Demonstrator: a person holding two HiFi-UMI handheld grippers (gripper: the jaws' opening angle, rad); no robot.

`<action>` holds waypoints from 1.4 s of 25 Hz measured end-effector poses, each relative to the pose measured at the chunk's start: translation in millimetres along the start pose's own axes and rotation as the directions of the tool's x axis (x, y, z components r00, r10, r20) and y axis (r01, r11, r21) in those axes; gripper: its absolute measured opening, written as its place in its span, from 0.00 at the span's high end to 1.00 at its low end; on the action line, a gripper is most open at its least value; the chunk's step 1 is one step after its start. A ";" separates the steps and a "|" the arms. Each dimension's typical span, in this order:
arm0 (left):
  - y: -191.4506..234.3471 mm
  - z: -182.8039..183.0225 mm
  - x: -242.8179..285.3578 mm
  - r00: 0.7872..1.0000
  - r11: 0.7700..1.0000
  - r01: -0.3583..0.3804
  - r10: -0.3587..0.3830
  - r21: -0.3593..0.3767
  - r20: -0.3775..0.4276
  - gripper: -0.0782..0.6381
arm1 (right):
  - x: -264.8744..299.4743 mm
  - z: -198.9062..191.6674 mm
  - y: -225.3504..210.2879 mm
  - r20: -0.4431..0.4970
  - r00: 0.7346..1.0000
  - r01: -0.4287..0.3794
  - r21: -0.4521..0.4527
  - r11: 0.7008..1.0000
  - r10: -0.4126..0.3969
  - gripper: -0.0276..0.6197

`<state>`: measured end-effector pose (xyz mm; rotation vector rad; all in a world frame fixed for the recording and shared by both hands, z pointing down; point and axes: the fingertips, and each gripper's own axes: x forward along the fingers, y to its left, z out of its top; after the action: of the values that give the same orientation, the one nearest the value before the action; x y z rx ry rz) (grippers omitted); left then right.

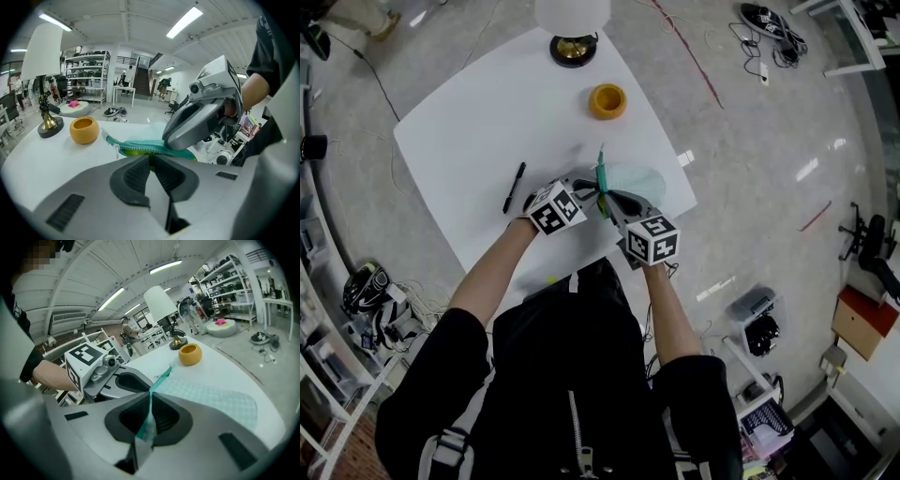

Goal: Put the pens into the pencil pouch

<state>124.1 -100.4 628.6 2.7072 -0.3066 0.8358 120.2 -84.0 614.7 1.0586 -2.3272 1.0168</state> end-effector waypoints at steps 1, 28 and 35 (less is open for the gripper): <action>-0.5 0.8 1.2 1.000 1.000 0.000 0.000 0.001 0.003 0.82 | -0.4 0.1 -0.3 0.001 1.000 0.000 0.001 1.000 0.000 0.92; 13.2 -10.5 -39.2 0.988 0.984 -0.147 0.151 -0.098 0.034 0.73 | -6.0 -0.7 -9.2 0.016 1.000 0.014 0.008 1.000 -0.014 0.92; 27.7 -25.3 -84.1 0.969 0.959 -0.236 0.245 -0.158 0.038 0.67 | -5.7 -5.9 -7.7 0.010 1.000 0.020 -0.003 1.000 -0.020 0.92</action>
<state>35.2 -108.1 606.0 2.5865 -0.6958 0.7625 130.0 -80.3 618.7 1.0868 -2.3205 1.0023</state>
